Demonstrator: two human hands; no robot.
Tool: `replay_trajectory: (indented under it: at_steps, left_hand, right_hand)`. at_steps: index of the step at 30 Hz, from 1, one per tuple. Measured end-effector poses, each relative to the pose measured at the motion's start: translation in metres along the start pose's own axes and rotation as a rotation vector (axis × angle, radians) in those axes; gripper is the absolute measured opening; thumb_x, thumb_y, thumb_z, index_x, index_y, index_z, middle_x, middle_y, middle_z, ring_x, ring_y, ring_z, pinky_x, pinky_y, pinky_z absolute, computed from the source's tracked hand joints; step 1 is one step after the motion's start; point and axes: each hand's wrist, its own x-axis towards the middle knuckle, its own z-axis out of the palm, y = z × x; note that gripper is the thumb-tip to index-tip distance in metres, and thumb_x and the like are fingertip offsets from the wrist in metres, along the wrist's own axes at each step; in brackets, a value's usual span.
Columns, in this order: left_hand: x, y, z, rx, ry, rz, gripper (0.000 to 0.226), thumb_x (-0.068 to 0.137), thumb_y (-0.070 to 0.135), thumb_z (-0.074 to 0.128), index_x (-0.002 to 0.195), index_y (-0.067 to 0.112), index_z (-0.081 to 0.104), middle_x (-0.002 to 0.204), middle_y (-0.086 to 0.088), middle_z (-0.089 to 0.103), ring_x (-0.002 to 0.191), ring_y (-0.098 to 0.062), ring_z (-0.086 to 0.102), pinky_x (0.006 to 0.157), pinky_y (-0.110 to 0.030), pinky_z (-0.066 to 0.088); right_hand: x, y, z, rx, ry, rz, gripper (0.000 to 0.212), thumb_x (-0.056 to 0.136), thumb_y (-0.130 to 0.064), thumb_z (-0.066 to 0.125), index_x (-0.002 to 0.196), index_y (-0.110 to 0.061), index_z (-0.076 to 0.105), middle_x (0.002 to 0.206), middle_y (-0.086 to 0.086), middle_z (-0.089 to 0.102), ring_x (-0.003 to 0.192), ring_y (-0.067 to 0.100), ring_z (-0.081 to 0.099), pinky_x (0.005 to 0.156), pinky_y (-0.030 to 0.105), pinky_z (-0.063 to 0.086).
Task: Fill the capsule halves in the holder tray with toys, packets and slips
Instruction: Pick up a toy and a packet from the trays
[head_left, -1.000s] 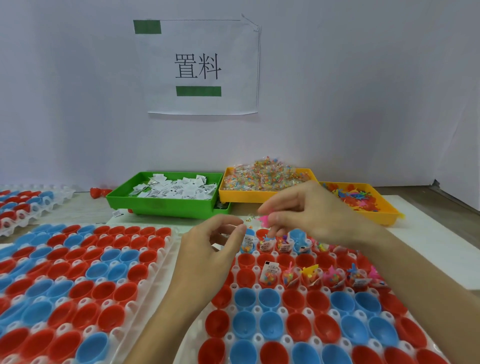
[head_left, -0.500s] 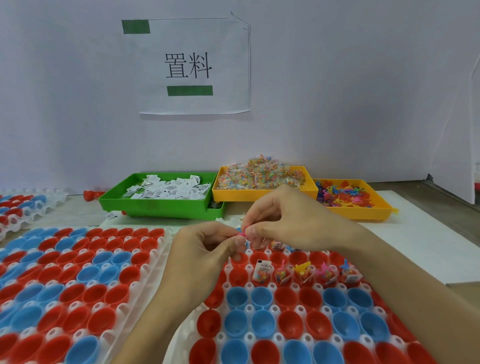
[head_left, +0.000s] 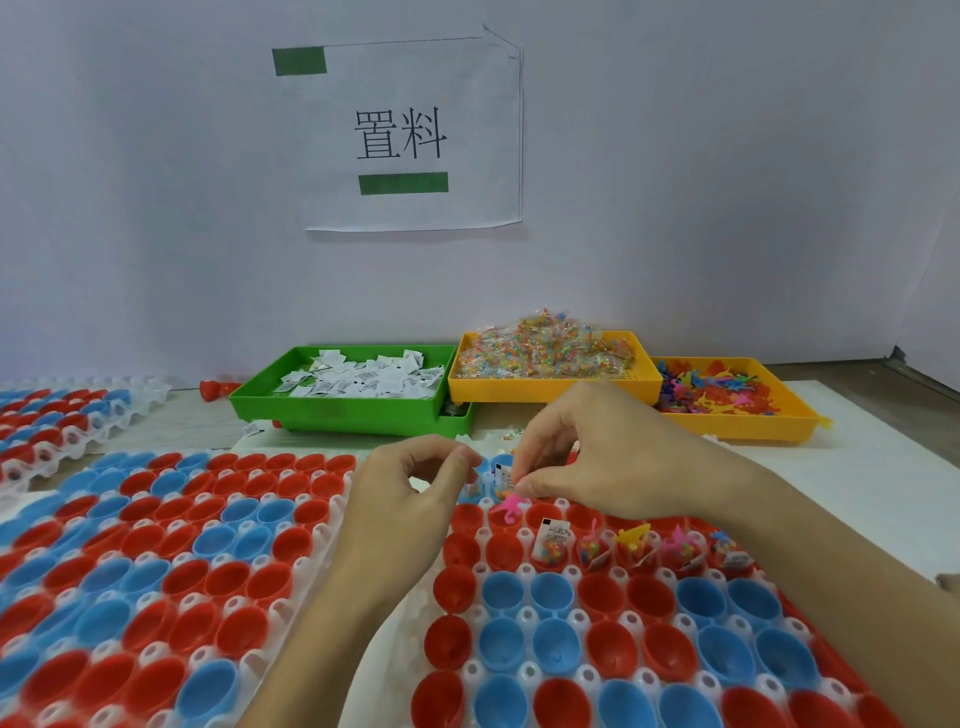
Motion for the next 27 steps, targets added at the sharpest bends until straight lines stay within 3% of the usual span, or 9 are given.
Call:
replay_trajectory:
  at_steps: [4, 10, 16, 22, 27]
  left_hand:
    - [0.001, -0.001, 0.000, 0.040, 0.011, -0.014, 0.027, 0.092, 0.008, 0.056, 0.080, 0.022, 0.076, 0.076, 0.008, 0.074, 0.077, -0.003, 0.066, 0.072, -0.017, 0.052]
    - [0.000, -0.001, 0.000, 0.053, -0.004, -0.011, 0.034, 0.084, 0.000, 0.051, 0.080, 0.026, 0.073, 0.076, 0.012, 0.073, 0.077, 0.000, 0.065, 0.068, -0.008, 0.046]
    - [0.000, -0.001, 0.002, 0.063, -0.010, 0.007, 0.035, 0.083, -0.003, 0.051, 0.080, 0.024, 0.073, 0.075, 0.011, 0.072, 0.077, -0.002, 0.065, 0.070, -0.013, 0.048]
    - [0.001, -0.002, 0.002, 0.071, -0.022, 0.017, 0.033, 0.084, -0.002, 0.053, 0.082, 0.023, 0.074, 0.078, 0.007, 0.073, 0.079, -0.005, 0.066, 0.068, -0.012, 0.047]
    - [0.001, -0.005, 0.002, 0.178, -0.122, 0.079, 0.029, 0.086, 0.002, 0.058, 0.079, 0.025, 0.075, 0.072, 0.015, 0.071, 0.068, -0.003, 0.059, 0.060, -0.011, 0.040]
  right_hand:
    - [-0.001, -0.001, 0.007, -0.036, -0.052, 0.000, 0.005, 0.085, -0.022, 0.079, 0.086, -0.026, 0.082, 0.080, -0.017, 0.075, 0.076, -0.004, 0.067, 0.072, 0.018, 0.057]
    - [0.001, -0.002, 0.018, -0.136, -0.079, -0.011, 0.010, 0.088, -0.021, 0.075, 0.095, -0.026, 0.081, 0.086, -0.013, 0.075, 0.078, 0.002, 0.067, 0.073, 0.021, 0.057]
    - [0.001, -0.007, 0.030, -0.258, -0.082, -0.118, 0.013, 0.092, -0.019, 0.068, 0.096, -0.023, 0.080, 0.089, -0.009, 0.073, 0.080, 0.005, 0.063, 0.071, 0.012, 0.049]
    - [0.002, -0.008, 0.038, -0.291, -0.066, -0.127, 0.013, 0.094, -0.021, 0.066, 0.099, -0.025, 0.078, 0.096, -0.012, 0.072, 0.081, 0.002, 0.059, 0.088, 0.030, 0.054]
    - [0.003, -0.006, 0.038, -0.310, -0.066, -0.125, 0.008, 0.093, -0.021, 0.067, 0.095, -0.021, 0.075, 0.086, -0.008, 0.073, 0.069, 0.002, 0.051, 0.085, 0.035, 0.054]
